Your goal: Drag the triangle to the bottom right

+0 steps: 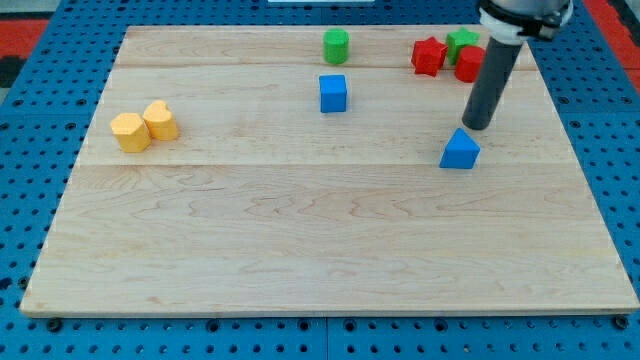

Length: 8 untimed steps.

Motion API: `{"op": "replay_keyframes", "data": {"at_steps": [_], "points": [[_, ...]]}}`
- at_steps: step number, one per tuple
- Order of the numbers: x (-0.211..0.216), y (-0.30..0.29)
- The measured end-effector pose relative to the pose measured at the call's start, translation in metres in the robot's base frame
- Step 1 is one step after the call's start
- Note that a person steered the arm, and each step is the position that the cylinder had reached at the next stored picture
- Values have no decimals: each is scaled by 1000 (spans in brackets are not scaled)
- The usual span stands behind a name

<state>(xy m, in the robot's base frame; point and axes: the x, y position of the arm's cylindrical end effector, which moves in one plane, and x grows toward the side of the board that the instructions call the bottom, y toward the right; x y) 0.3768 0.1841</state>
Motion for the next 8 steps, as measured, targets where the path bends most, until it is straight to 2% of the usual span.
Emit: {"op": "replay_keyframes", "data": {"at_steps": [2,3,4,5,6,7,8], "points": [[80,-18],[87,-18],[57,-18],[47,-42],[66,-58],[116,-47],[148,-47]]}}
